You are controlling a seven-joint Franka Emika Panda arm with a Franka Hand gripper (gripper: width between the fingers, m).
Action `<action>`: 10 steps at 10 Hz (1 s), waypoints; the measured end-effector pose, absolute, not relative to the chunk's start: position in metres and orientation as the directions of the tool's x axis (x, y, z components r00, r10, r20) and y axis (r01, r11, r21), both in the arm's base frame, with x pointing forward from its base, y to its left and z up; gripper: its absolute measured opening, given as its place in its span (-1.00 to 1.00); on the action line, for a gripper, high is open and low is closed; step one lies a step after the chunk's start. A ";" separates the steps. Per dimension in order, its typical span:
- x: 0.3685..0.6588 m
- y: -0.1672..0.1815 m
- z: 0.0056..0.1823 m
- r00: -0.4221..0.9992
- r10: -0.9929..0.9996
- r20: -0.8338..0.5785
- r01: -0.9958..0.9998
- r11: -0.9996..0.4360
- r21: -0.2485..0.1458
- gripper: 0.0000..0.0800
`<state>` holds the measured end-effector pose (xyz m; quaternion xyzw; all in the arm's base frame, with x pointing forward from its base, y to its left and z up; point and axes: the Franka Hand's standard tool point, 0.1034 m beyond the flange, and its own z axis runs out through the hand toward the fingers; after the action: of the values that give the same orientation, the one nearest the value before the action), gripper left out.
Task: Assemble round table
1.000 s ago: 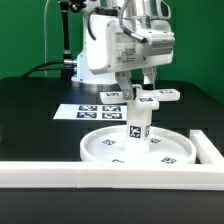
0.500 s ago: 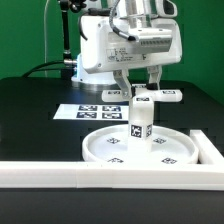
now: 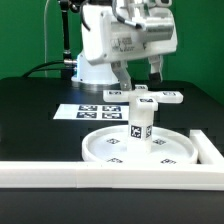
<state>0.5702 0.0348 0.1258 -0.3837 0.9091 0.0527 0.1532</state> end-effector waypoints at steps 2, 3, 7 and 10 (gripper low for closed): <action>0.570 0.034 0.126 -0.639 -0.698 -0.324 -0.729 0.683 -0.033 0.61; 0.570 0.034 0.126 -0.636 -0.701 -0.323 -0.732 0.680 -0.034 0.62; 0.569 0.044 0.126 -0.143 -0.966 -0.218 -0.971 0.179 -0.158 0.62; 0.566 0.060 0.125 0.282 -0.940 -0.192 -0.955 -0.256 -0.148 0.62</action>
Offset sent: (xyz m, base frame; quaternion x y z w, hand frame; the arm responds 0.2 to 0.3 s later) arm 0.0000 0.0000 0.0000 0.0000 0.0000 -0.0650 0.9979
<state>0.5655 0.0598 0.1251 -0.7919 0.5984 0.0321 0.1176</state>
